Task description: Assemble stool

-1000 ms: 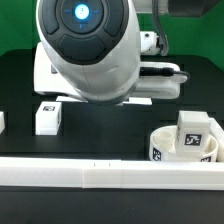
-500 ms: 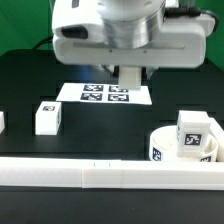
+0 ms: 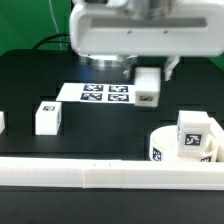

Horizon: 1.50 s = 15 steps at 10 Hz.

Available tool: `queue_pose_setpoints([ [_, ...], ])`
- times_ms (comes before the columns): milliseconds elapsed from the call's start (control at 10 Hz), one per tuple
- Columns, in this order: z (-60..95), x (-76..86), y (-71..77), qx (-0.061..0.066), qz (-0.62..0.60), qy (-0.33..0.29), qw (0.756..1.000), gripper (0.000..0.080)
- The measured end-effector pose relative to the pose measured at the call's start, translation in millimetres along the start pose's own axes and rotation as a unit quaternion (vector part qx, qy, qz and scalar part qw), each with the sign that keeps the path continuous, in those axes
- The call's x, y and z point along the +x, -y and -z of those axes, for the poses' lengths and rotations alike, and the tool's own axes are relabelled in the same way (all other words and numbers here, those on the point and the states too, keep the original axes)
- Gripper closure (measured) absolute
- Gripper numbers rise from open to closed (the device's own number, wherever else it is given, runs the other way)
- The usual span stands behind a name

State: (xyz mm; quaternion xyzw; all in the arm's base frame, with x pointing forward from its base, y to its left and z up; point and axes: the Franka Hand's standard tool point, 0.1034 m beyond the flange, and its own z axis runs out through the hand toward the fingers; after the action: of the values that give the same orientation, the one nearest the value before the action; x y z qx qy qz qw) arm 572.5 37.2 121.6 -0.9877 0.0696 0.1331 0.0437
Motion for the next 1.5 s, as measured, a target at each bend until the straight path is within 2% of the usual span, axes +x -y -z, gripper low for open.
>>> queue_pose_setpoints([
  [100, 8.0, 7.4, 6.7, 0.003, 0.005, -0.048, 0.999, 0.0463],
  [500, 7.6, 15.5, 10.4, 0.005, 0.012, -0.199, 0.98, 0.0463],
  [600, 9.9, 7.8, 25.3, 0.012, 0.0, -0.218, 0.976, 0.0463],
  [700, 19.2, 6.7, 44.3, 0.02, 0.004, -0.261, 0.965, 0.0463],
  [800, 21.6, 7.6, 54.3, 0.023, 0.014, -0.296, 0.955, 0.0463],
  [1000, 19.6, 8.7, 52.1, 0.025, 0.017, -0.346, 0.938, 0.0463],
  [1100, 16.3, 6.3, 55.9, 0.024, 0.023, -0.34, 0.94, 0.0463],
  [1200, 17.3, 3.0, 73.7, 0.025, 0.043, -0.348, 0.936, 0.0463],
  [1300, 17.6, 1.9, 83.4, 0.011, 0.087, -0.351, 0.932, 0.0463],
  [1500, 16.9, 3.0, 80.9, 0.015, 0.077, -0.358, 0.93, 0.0463],
])
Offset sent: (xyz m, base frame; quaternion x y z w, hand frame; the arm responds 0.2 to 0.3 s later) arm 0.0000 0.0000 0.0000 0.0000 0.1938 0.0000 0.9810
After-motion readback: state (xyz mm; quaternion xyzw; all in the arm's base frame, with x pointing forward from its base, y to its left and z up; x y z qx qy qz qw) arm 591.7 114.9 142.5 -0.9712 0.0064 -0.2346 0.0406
